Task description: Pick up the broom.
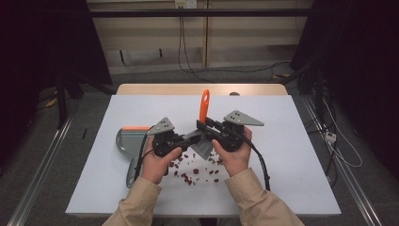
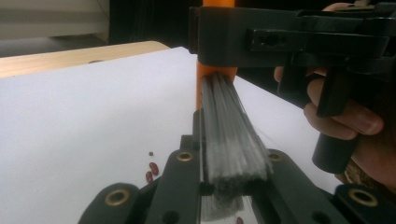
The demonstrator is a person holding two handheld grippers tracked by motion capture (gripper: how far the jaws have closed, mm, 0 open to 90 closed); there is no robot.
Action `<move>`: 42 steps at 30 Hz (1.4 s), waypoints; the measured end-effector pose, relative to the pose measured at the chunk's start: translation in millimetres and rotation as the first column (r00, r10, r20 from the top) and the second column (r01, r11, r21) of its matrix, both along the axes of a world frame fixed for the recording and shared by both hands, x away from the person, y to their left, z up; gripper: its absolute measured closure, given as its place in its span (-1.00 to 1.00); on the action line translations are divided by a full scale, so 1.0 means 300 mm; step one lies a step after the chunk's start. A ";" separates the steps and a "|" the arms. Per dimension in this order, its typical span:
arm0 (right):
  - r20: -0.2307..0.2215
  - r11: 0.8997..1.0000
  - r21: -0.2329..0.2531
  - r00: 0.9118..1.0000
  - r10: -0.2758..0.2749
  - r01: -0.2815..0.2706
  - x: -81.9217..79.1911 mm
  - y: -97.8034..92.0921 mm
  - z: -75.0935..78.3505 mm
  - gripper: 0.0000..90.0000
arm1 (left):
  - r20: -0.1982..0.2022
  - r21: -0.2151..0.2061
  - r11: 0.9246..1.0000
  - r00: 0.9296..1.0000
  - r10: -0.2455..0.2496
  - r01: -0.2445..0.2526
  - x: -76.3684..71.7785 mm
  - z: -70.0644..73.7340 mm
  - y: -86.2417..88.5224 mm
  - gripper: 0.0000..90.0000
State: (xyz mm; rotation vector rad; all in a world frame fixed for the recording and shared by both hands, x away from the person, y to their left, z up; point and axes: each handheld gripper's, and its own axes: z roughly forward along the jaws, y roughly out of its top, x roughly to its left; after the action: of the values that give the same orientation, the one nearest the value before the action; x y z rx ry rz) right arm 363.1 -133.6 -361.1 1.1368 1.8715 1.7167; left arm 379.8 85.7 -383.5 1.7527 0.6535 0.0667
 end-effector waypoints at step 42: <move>-0.037 0.976 -0.011 0.976 0.215 -0.216 0.000 -0.193 -0.150 -0.29 | -0.005 -0.012 0.999 0.999 -0.036 0.036 0.008 0.000 0.007 0.86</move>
State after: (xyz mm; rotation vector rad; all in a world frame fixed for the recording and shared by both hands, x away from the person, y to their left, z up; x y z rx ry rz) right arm 363.0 -191.6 -406.2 0.9959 2.0925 1.8021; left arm 382.1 87.9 -383.5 1.7533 0.6249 0.0341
